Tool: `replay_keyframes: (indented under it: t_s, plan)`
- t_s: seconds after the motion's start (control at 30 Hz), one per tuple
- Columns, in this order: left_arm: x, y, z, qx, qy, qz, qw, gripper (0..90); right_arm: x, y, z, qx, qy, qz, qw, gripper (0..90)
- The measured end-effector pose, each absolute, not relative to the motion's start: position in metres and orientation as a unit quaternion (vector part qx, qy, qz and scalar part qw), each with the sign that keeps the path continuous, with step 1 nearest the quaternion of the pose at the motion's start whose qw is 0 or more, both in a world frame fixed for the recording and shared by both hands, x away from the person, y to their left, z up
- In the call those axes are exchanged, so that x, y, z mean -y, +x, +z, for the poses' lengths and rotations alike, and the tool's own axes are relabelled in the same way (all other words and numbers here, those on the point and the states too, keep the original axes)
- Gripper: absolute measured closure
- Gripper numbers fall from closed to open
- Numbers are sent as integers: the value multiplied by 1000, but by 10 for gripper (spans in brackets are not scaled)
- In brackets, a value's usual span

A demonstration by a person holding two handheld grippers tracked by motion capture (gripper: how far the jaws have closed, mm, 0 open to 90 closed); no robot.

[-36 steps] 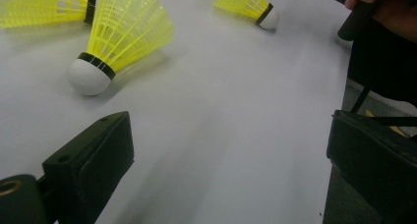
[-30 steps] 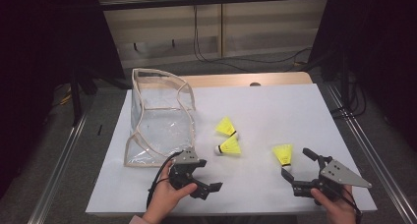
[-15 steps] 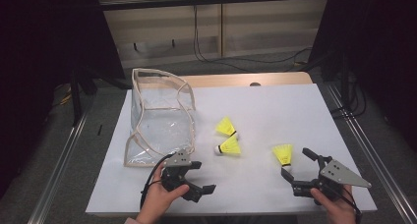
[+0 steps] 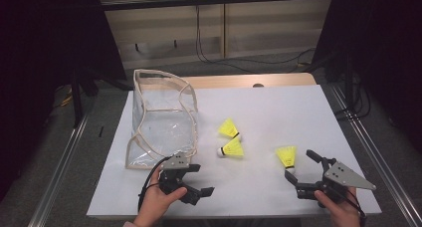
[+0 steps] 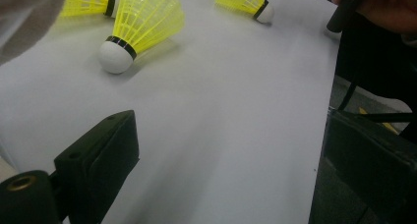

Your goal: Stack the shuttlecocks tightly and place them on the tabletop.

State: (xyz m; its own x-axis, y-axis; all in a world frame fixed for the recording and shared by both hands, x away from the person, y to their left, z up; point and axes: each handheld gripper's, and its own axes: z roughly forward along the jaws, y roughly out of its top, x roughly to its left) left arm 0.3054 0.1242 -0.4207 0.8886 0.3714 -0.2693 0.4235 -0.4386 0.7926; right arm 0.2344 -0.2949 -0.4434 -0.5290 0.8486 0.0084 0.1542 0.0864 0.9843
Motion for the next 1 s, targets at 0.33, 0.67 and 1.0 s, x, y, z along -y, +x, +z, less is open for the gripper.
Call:
replay_keyframes:
  t_s: [0.33, 0.67, 1.0]
  plan:
    - [-132, 304, -419, -237, 848, -17, 473, 59, 294, 235, -443, -670, 374, 562, 309, 28]
    - [-142, 304, -419, -245, 845, -10, 475, 55, 294, 236, -443, -671, 374, 562, 306, 28]
    - [-151, 305, -418, -257, 843, 3, 473, 44, 293, 236, -443, -671, 373, 562, 307, 28]
